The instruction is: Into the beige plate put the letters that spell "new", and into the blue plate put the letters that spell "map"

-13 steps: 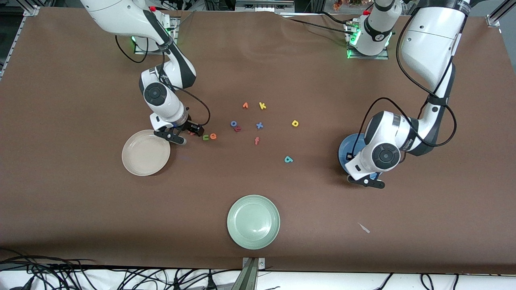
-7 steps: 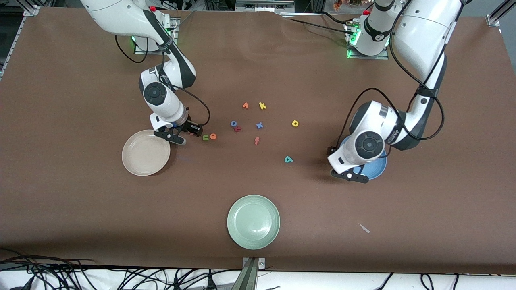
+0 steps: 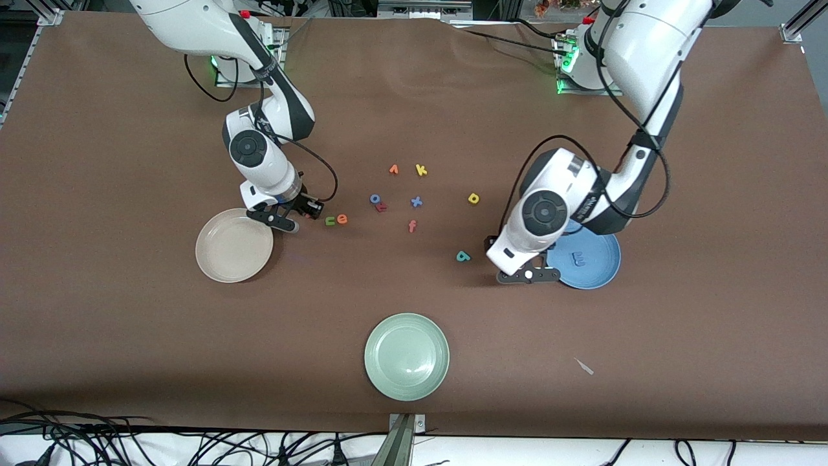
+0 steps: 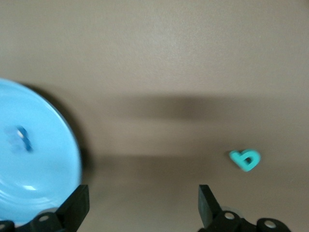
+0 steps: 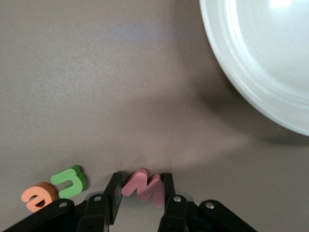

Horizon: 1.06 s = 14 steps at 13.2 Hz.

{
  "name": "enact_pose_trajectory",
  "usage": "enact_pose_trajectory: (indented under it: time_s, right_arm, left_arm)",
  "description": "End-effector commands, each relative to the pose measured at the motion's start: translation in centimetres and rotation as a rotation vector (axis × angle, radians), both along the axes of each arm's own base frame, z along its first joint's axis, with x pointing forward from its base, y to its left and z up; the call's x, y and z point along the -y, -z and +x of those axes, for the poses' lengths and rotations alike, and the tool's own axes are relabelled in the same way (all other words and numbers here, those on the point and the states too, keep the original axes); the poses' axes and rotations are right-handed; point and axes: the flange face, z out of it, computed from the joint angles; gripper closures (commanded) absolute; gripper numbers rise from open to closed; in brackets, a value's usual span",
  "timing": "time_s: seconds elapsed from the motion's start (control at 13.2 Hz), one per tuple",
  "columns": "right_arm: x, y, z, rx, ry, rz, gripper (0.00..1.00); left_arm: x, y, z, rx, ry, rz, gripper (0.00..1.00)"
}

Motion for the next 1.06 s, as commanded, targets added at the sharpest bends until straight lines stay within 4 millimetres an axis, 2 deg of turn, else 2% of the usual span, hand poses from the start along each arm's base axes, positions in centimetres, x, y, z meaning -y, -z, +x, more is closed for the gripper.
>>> enact_pose_trajectory:
  time_s: [0.0,0.15,0.23,0.46,0.53,0.68,0.76,0.83,0.99]
  right_arm:
    - [1.5,-4.1,2.3,-0.031,-0.06,-0.034,0.83]
    - [5.2,-6.4,4.6,-0.058,-0.138,-0.057,0.83]
    - [7.3,-7.1,5.5,-0.054,-0.186,-0.06,0.83]
    - [13.2,-6.7,6.9,-0.052,-0.301,-0.081,0.82]
    - [14.2,-6.4,7.1,-0.053,-0.314,-0.083,0.79]
    - [14.5,-6.2,7.1,-0.05,-0.295,-0.081,0.65]
    - [14.4,-6.1,7.1,-0.052,-0.289,-0.077,0.53]
    - [14.3,-6.1,7.1,-0.052,-0.287,-0.075,0.45]
    - [13.5,-6.1,7.0,-0.052,-0.224,-0.077,0.36]
  left_arm:
    - [2.1,-0.1,1.2,0.008,-0.182,-0.042,0.05]
    - [3.5,0.0,1.6,-0.016,-0.329,-0.12,0.09]
    - [4.5,0.4,1.4,-0.013,-0.389,-0.134,0.18]
    - [6.5,1.8,0.7,-0.005,-0.57,-0.129,0.17]
    - [7.0,2.8,0.4,-0.007,-0.599,-0.125,0.17]
    - [7.6,4.0,0.3,0.006,-0.661,-0.13,0.17]
    - [8.2,4.7,-0.2,0.003,-0.653,-0.127,0.21]
    - [8.0,5.2,-0.2,-0.001,-0.654,-0.12,0.22]
    - [8.1,6.9,-0.2,0.008,-0.658,-0.126,0.26]
